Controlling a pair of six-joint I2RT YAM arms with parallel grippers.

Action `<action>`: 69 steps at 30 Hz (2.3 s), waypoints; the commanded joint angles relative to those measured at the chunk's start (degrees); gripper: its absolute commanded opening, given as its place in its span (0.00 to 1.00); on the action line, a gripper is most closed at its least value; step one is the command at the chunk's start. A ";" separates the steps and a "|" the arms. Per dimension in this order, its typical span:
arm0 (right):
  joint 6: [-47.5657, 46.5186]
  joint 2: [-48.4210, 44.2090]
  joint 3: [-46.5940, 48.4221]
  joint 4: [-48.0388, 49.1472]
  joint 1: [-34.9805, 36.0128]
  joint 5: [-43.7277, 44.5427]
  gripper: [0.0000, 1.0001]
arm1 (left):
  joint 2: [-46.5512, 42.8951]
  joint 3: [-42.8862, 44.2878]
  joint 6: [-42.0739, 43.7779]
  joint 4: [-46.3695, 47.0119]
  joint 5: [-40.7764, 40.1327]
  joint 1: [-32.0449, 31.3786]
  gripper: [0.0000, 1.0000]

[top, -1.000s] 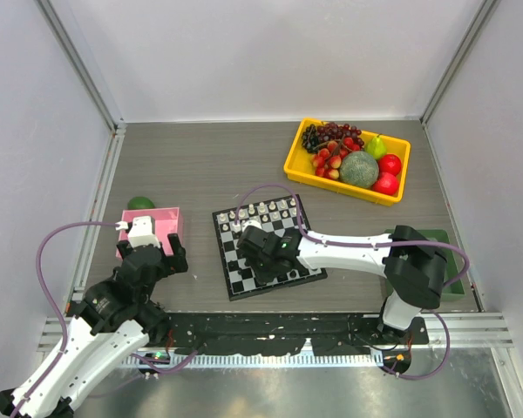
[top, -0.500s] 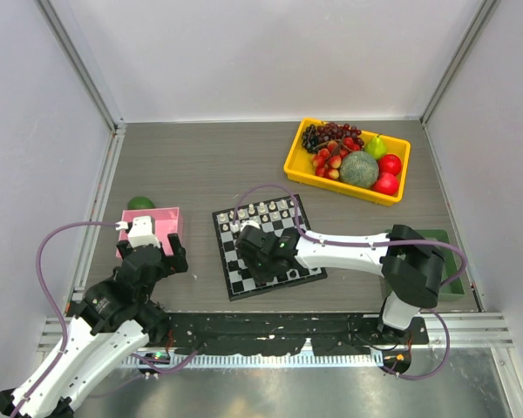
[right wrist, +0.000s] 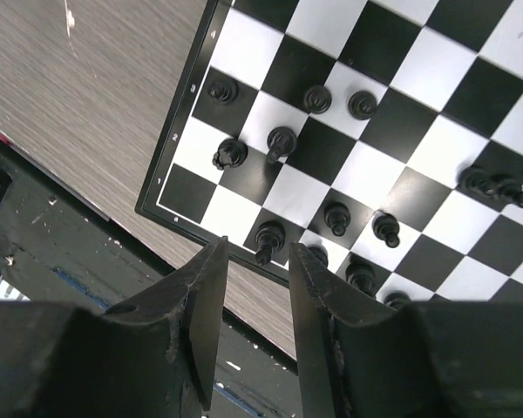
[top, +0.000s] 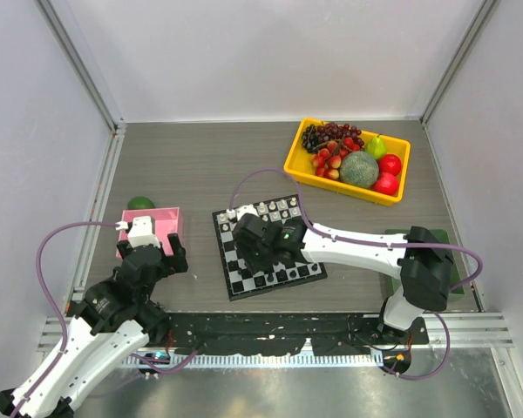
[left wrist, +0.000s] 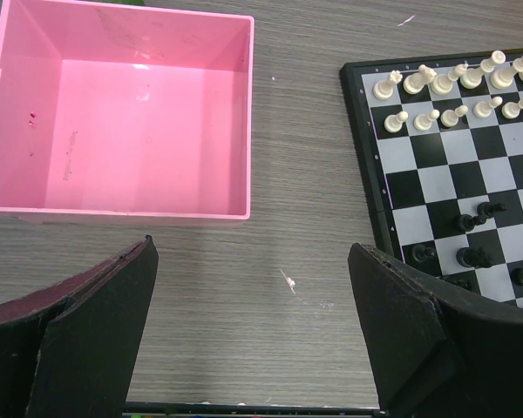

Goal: Set up the chess pieces on the board

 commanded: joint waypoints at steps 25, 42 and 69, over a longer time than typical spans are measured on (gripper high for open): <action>-3.17 9.60 10.66 -0.83 -4.16 -2.14 0.44 | -0.44 0.15 0.39 2.32 -0.95 -0.10 0.99; -2.55 13.73 11.19 0.40 -5.04 -3.82 0.29 | -0.52 0.06 0.21 2.14 -1.13 -0.19 0.99; -0.53 1.88 5.13 0.93 -4.26 -2.76 0.07 | -0.70 0.06 0.30 2.23 -1.22 -0.10 0.99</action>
